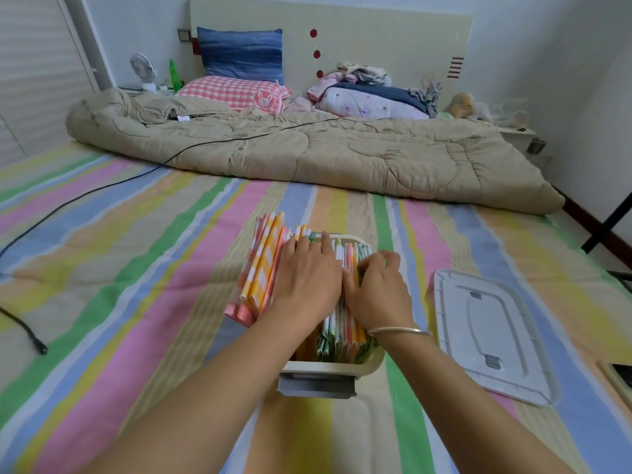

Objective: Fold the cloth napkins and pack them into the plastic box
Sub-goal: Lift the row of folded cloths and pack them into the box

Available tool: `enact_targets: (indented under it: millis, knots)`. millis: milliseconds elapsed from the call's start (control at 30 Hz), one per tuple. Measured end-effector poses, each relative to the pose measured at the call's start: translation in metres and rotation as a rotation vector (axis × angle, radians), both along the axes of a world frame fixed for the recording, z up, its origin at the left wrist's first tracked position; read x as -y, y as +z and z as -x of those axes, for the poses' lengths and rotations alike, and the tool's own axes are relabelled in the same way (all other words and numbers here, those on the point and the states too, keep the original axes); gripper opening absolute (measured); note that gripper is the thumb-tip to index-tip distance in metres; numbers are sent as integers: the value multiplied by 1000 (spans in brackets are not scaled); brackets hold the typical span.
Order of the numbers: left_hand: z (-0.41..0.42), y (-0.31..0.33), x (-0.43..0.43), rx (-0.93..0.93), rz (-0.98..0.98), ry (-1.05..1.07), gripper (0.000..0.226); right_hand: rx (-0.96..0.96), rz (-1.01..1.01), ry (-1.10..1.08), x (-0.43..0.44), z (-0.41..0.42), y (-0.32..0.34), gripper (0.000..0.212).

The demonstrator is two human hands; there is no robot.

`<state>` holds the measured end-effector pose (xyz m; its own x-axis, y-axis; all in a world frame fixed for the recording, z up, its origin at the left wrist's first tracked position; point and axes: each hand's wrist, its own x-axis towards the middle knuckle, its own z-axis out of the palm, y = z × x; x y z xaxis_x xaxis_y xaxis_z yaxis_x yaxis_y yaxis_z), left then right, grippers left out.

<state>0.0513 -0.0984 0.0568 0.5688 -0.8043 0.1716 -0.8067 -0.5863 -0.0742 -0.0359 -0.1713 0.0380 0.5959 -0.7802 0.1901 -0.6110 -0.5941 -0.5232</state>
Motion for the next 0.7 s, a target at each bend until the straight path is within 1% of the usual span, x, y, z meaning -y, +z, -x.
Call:
enact_targets:
  millis: [33, 67, 100, 167, 233, 333, 467, 533, 567, 633, 700]
  knots:
    - [0, 0, -3, -6, 22, -19, 57, 80, 26, 44, -3, 1, 1, 45]
    - [-1, -1, -6, -3, 27, -39, 56, 96, 19, 120, -4, 1, 3, 55]
    - [-3, -1, -9, 6, 7, -55, 55, 38, -2, 214, -4, 0, 6, 60]
    - [-7, -3, -11, 38, -85, -71, 57, -156, -10, 342, -3, -3, 5, 60]
    - [-9, -5, -5, 77, -184, -72, 58, -228, 49, 344, 3, -6, -3, 60]
    - [-5, -8, 11, 87, -295, -95, 59, -300, 105, 342, 15, -3, -14, 59]
    - [1, -11, 26, 92, -427, -123, 59, -392, 102, 345, 30, -1, -19, 57]
    - [-3, -6, 28, 41, -438, -141, 58, -397, 75, 336, 33, -3, -20, 56]
    - [-6, -2, 27, -13, -413, -153, 58, -385, 63, 334, 33, -4, -20, 57]
    - [-16, 5, 23, -166, -315, -190, 56, -347, 41, 327, 31, -5, -20, 61]
    - [-28, 7, 17, -351, -164, -225, 52, -330, 27, 316, 30, -4, -21, 70]
